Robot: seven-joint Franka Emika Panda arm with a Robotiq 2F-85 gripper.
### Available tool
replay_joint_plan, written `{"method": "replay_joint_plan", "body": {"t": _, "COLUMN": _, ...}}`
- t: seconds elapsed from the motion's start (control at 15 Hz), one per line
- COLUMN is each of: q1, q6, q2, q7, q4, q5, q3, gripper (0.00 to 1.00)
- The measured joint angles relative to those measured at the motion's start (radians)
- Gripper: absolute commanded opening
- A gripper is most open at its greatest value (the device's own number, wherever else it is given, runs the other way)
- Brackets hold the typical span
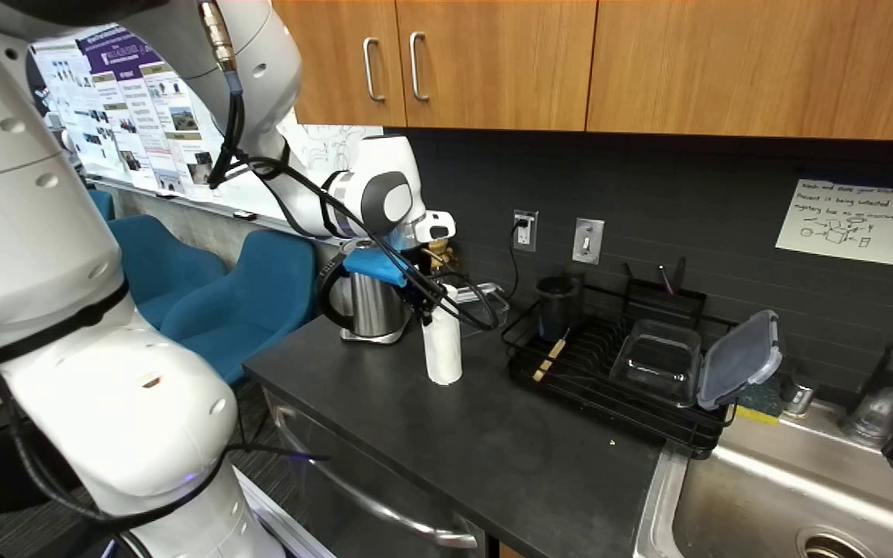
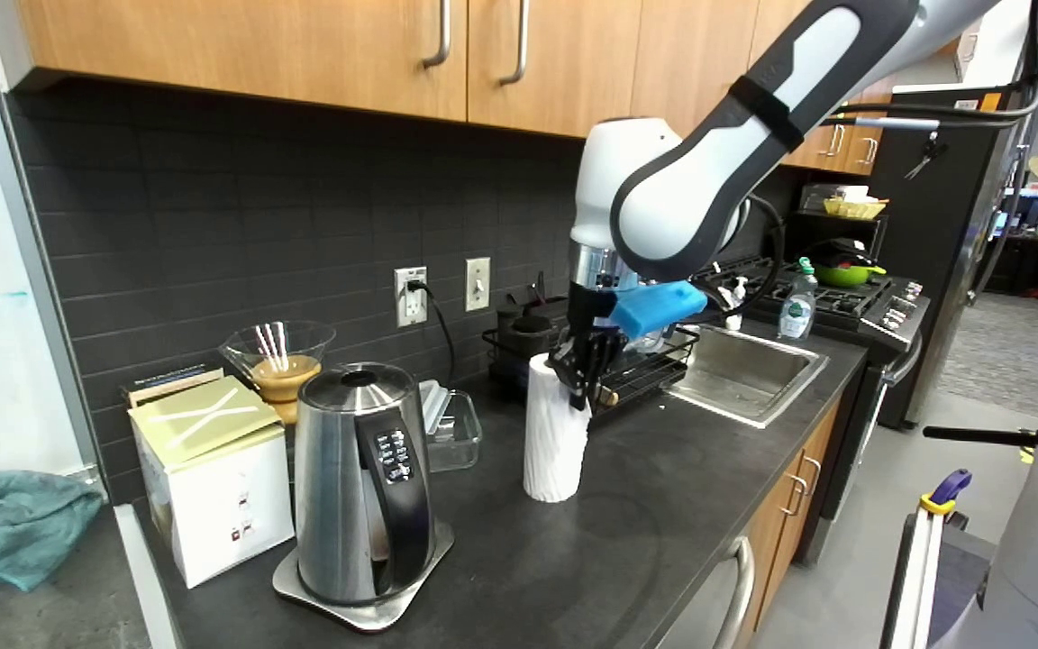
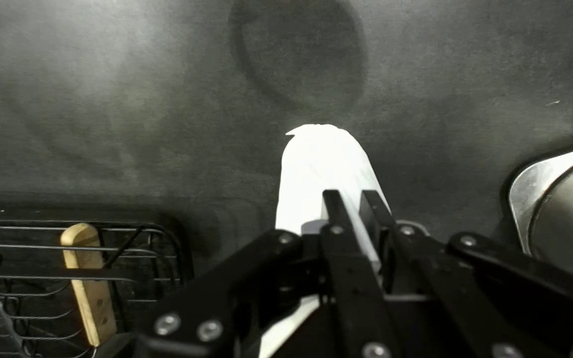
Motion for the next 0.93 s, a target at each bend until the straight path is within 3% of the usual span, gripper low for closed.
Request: {"method": "replay_joint_plan", "body": {"t": 0.93, "q1": 0.001, "q6": 0.008, "q2": 0.000, "q7": -0.010, "q4": -0.003, "q5": 0.002, "q3": 0.011, "gripper": 0.00}}
